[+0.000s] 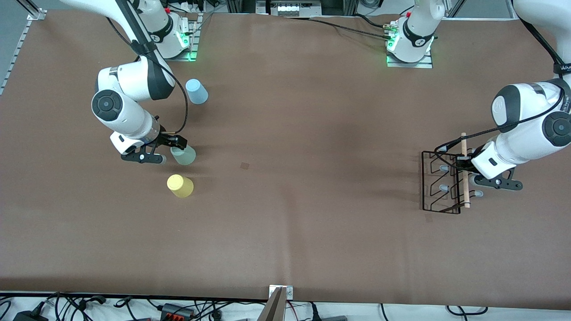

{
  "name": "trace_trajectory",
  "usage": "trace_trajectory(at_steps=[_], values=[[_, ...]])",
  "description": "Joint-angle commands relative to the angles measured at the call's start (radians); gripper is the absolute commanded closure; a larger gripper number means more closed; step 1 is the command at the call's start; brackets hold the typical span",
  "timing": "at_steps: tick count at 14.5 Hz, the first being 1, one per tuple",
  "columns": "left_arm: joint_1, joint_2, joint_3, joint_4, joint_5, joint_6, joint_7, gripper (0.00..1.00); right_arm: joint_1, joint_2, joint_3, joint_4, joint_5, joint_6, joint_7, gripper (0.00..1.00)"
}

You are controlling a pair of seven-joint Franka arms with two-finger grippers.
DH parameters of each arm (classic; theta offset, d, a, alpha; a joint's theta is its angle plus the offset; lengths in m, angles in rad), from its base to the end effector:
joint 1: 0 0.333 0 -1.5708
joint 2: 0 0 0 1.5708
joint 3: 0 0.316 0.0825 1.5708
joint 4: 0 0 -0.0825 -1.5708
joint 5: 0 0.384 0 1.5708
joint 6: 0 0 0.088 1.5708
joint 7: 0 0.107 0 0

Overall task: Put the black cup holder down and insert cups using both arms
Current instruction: 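Grasp the wooden dowel of the black cup holder with the left gripper, then carry the black cup holder to the table center with the left gripper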

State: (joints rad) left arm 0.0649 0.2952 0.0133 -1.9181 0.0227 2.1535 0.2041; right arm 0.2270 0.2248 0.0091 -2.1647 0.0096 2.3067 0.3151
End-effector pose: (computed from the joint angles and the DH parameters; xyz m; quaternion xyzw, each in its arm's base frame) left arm 0.6073 0.0482 0.3352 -0.9971 0.0696 0.0312 0.0069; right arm 0.5369 0.1294 0.2847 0.9982 -0.0429 -0.0410 0.0070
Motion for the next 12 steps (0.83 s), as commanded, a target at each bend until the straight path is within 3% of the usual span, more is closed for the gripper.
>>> trace_trajectory(at_steps=[1, 5, 9, 12], values=[[-0.017, -0.036, -0.028, 0.112, 0.01, -0.134, 0.005, 0.98, 0.011, -0.012, -0.005, -0.007, 0.004, -0.006, 0.018, 0.0], [-0.028, -0.03, -0.159, 0.194, 0.0, -0.181, -0.033, 0.98, 0.009, -0.009, -0.005, -0.004, 0.004, -0.001, 0.018, 0.0], [-0.075, -0.002, -0.309, 0.202, -0.015, -0.166, -0.286, 0.98, 0.008, -0.012, -0.005, -0.004, 0.004, -0.004, 0.018, 0.0], [-0.195, 0.022, -0.326, 0.202, -0.012, -0.118, -0.496, 0.98, 0.008, -0.012, -0.005, -0.003, 0.006, -0.004, 0.018, 0.0]])
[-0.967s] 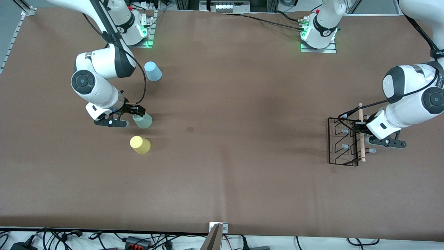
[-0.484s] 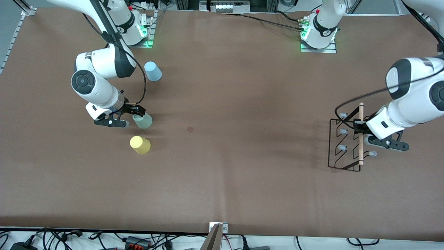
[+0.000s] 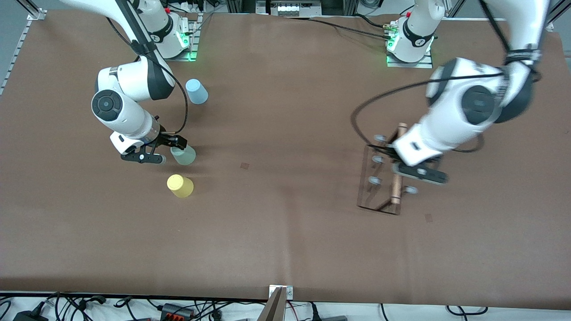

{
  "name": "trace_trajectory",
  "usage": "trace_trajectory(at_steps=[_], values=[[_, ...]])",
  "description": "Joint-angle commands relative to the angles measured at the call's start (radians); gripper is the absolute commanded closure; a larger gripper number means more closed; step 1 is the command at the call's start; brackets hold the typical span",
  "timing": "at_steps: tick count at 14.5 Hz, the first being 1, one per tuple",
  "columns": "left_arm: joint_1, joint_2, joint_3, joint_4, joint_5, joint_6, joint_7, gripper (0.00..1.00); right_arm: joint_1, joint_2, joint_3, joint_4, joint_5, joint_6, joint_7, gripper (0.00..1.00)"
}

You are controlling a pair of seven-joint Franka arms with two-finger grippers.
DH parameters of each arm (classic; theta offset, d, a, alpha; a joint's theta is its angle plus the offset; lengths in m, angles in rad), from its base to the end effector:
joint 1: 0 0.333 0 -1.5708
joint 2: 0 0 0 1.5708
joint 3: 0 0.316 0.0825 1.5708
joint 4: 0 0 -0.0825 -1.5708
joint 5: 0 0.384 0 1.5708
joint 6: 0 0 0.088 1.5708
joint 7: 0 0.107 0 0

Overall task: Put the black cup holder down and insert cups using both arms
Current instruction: 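Carry the black cup holder to the table center with the left gripper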

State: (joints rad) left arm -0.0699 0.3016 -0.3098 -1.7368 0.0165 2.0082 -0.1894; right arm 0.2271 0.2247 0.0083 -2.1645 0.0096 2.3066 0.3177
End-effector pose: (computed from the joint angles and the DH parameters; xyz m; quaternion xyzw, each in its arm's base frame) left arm 0.5969 -0.2207 0.4094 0.9950 -0.0923 -0.0182 0.0342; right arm 0.5371 0.1290 0.2848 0.9981 -0.0445 -0.0409 0.0071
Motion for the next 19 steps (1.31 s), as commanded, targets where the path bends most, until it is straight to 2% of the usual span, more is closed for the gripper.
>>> trace_trajectory(at_steps=[1, 6, 11, 14, 15, 16, 17, 19], values=[[-0.098, 0.027, -0.003, 0.02, -0.007, 0.052, -0.166, 0.98, 0.008, -0.012, -0.004, -0.003, 0.006, -0.004, 0.015, 0.0], [-0.255, 0.088, -0.003, 0.02, -0.001, 0.136, -0.409, 0.98, 0.006, -0.012, -0.004, -0.001, 0.006, -0.004, 0.015, 0.0], [-0.362, 0.163, -0.002, 0.022, -0.003, 0.196, -0.514, 0.98, 0.003, -0.015, -0.005, -0.001, 0.006, -0.007, 0.017, 0.0], [-0.383, 0.188, 0.0, 0.02, 0.002, 0.241, -0.559, 0.95, 0.003, -0.015, -0.005, 0.0, 0.006, -0.007, 0.017, 0.0], [-0.381, 0.189, -0.002, 0.02, 0.002, 0.239, -0.558, 0.77, 0.003, -0.013, -0.005, 0.0, 0.006, -0.003, 0.02, 0.0], [-0.378, 0.188, 0.001, 0.02, 0.002, 0.238, -0.558, 0.29, 0.006, -0.01, -0.005, 0.0, 0.006, -0.001, 0.024, 0.0], [-0.377, 0.188, 0.006, 0.02, 0.003, 0.239, -0.555, 0.0, 0.006, -0.005, -0.004, 0.0, 0.006, 0.005, 0.023, 0.0], [-0.363, 0.166, 0.009, 0.02, 0.014, 0.228, -0.55, 0.0, 0.006, -0.002, -0.004, -0.001, 0.009, 0.02, 0.024, 0.0]])
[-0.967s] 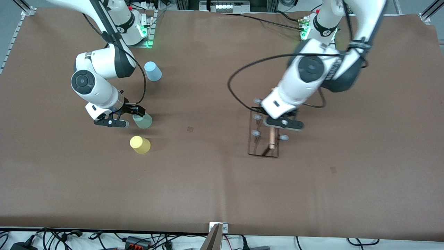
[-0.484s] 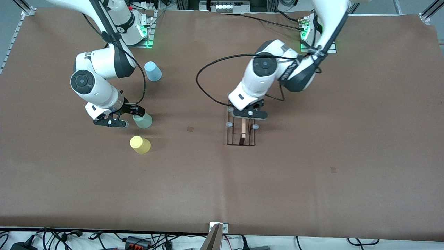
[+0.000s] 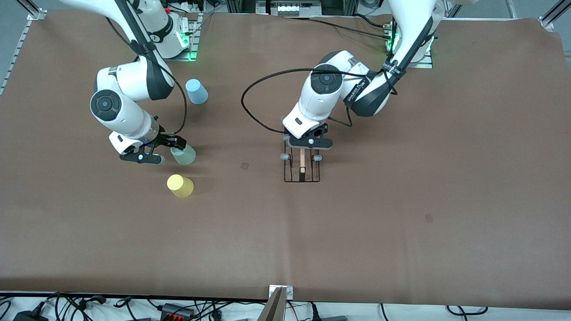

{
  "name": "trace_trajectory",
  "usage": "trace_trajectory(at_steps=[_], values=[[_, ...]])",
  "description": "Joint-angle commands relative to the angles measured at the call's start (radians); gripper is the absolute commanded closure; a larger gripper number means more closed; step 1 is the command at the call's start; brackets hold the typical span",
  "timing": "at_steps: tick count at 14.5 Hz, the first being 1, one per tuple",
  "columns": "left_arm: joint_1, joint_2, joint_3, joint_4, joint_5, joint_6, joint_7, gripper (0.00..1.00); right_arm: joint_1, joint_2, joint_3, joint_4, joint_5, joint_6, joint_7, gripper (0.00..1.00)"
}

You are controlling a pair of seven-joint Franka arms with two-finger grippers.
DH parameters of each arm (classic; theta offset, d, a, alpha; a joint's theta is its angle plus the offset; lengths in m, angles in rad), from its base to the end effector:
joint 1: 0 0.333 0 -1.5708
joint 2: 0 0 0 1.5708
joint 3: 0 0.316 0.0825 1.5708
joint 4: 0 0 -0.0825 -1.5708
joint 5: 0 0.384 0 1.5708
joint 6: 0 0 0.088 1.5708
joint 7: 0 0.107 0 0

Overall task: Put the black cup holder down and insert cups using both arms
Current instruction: 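Carry the black cup holder to the table center with the left gripper, then withdraw the left gripper while the right gripper closes on the teal cup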

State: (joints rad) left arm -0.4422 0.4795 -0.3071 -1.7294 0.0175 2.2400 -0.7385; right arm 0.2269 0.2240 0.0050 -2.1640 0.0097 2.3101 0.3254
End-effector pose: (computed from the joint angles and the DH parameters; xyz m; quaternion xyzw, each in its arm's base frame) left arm 0.5032 -0.4396 0.3216 0.9977 0.0075 -0.0228 0.0639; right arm 0.5381 0.1273 0.2857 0.9980 -0.0501 -0.0385 0.0069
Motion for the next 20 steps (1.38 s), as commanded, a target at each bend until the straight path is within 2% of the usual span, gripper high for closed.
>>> trace_trajectory(at_steps=[1, 3, 4, 7, 9, 11, 15, 20], values=[[0.026, -0.036, 0.006, 0.013, 0.034, -0.019, -0.001, 0.0, 0.009, -0.002, 0.0, -0.004, 0.012, 0.015, 0.017, 0.0], [0.046, -0.09, 0.002, 0.045, 0.042, -0.09, 0.002, 0.0, 0.018, -0.009, 0.0, -0.007, 0.012, 0.009, 0.017, 0.0], [0.049, -0.103, 0.002, 0.074, 0.044, -0.179, 0.005, 0.0, 0.02, -0.005, 0.0, -0.005, 0.012, 0.014, 0.017, 0.0], [0.054, -0.11, 0.006, 0.239, 0.044, -0.451, 0.115, 0.0, 0.023, 0.012, 0.0, -0.007, 0.012, 0.047, 0.017, 0.0], [0.126, -0.111, 0.009, 0.319, 0.044, -0.584, 0.255, 0.0, 0.022, 0.041, 0.0, -0.011, 0.01, 0.08, 0.014, 0.0], [0.21, -0.119, 0.009, 0.365, 0.044, -0.643, 0.417, 0.0, 0.023, 0.054, 0.0, -0.039, 0.01, 0.13, 0.014, 0.0], [0.354, -0.166, 0.009, 0.373, 0.044, -0.707, 0.677, 0.0, 0.028, 0.089, 0.0, -0.08, 0.01, 0.229, 0.014, 0.0], [0.492, -0.196, 0.005, 0.373, 0.042, -0.937, 0.7, 0.0, 0.035, 0.106, 0.0, -0.086, 0.01, 0.239, 0.015, 0.0]])
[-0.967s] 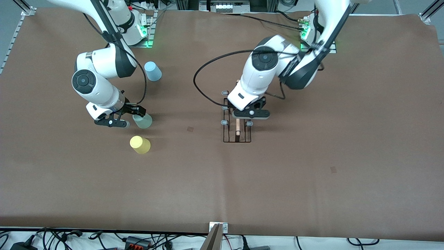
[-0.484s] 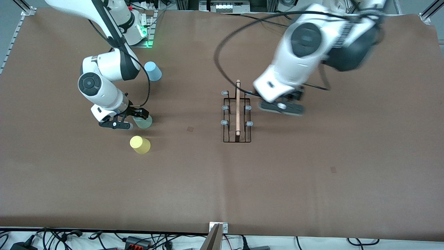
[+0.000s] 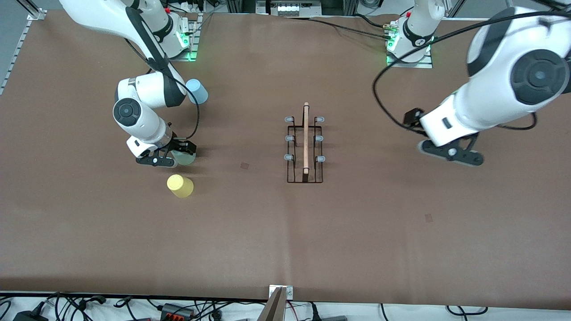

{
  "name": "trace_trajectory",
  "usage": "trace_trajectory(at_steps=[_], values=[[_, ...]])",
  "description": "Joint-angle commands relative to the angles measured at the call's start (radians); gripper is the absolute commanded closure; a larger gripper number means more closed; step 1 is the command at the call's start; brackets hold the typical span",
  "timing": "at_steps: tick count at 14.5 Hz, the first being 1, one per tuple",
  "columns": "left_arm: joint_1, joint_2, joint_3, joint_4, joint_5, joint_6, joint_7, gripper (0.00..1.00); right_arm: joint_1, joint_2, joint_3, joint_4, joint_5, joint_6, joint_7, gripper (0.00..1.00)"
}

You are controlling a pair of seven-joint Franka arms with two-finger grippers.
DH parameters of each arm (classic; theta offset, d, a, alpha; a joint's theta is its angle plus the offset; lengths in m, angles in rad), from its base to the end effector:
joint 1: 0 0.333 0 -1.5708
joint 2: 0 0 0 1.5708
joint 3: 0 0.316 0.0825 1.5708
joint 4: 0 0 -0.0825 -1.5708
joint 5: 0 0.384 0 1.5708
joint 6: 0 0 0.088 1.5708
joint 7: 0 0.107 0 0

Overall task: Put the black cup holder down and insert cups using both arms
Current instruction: 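Withdraw the left gripper while the right gripper closes on the teal cup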

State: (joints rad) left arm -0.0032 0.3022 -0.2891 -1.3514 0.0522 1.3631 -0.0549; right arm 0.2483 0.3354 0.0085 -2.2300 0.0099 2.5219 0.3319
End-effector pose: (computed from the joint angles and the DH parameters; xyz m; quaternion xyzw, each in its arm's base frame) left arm 0.5963 -0.1464 0.5390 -0.9835 0.1152 0.1395 0.0073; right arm 0.5258 0.1380 0.2165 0.9989 -0.0418 -0.0220 0.0023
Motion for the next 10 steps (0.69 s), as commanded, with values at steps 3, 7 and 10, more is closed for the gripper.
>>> trace_trajectory(at_steps=[3, 7, 10], values=[[0.106, -0.025, -0.012, -0.003, -0.004, -0.053, 0.053, 0.0, 0.014, 0.004, -0.004, -0.02, 0.01, 0.046, 0.007, 0.0], [0.13, -0.025, -0.007, -0.003, 0.008, -0.026, 0.079, 0.0, 0.014, 0.002, -0.004, -0.019, 0.01, 0.054, 0.007, 0.59], [0.14, -0.034, -0.004, -0.018, 0.005, -0.007, 0.078, 0.0, 0.006, -0.044, -0.004, -0.011, 0.012, 0.014, 0.007, 0.88]])
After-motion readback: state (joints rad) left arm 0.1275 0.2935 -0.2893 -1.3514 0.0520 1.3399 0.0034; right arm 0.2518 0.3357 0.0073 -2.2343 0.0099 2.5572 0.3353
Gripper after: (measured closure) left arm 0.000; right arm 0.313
